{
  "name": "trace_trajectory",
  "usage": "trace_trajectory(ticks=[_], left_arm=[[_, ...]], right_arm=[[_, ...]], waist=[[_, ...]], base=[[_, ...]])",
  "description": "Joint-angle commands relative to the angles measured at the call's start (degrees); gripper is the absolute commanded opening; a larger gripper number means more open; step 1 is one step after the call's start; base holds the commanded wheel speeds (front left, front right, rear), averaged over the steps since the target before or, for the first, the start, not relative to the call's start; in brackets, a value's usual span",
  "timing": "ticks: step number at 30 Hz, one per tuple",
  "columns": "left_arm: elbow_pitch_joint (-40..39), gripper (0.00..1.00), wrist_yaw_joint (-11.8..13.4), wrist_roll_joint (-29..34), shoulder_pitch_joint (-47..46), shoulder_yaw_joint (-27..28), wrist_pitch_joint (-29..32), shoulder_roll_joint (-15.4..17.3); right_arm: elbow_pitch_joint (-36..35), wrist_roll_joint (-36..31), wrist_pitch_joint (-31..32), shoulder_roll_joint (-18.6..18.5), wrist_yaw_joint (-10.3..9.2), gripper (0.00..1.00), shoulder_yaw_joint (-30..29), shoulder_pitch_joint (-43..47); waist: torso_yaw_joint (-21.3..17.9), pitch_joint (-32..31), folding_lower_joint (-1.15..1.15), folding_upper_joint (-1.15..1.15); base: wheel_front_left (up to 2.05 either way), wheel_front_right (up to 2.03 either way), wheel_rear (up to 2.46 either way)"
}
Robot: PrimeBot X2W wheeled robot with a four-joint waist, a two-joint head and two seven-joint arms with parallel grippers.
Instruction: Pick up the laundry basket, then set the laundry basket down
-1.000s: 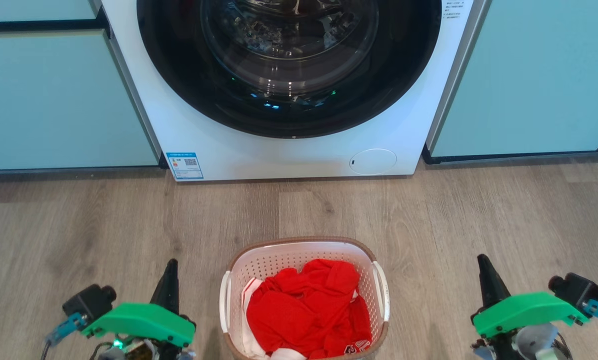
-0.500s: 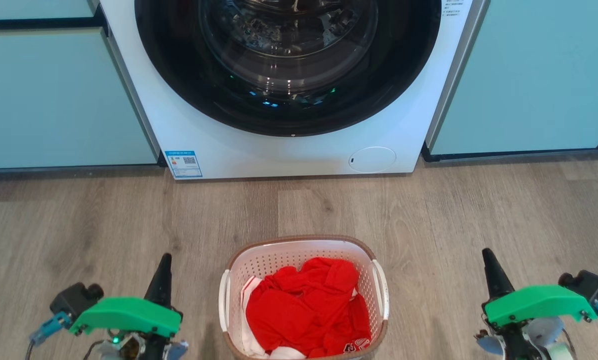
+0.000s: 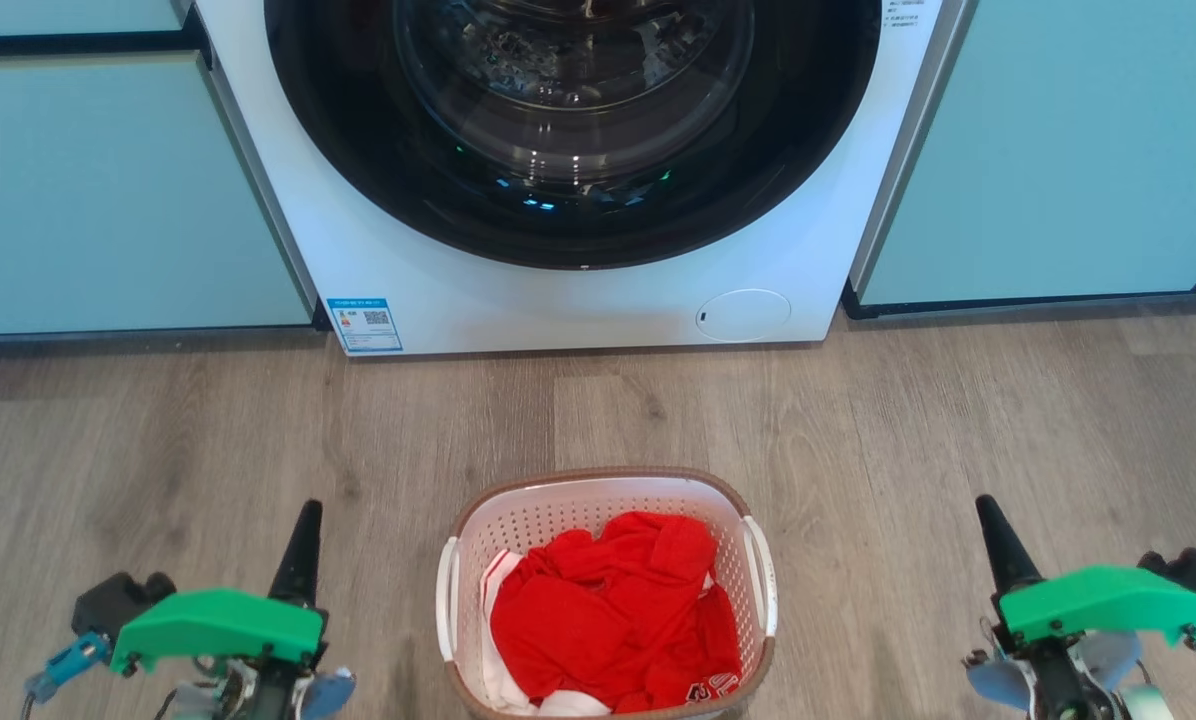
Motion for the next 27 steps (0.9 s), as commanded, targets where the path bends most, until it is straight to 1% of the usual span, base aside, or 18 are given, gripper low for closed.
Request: trace_trajectory(ticks=[1,27], left_arm=[[-1.69,0.00,-0.69,-2.13,-3.93,2.41,0.66,0.87],[-1.54,0.00,-3.20,-18.09,-5.81,7.57,5.09,0.80]], right_arm=[[-1.87,2.30,0.60,-0.84,0.28,0.00,0.10,-3.74],[-1.82,18.43,4.96,-0.82,0.37,0.00,-2.87,-5.14]], waist=[[-0.03,0.05,0.00,0.00],[-0.31,0.67,0.00,0.00]], base=[[0.00,0.00,0.00],[0.00,0.00,0.00]])
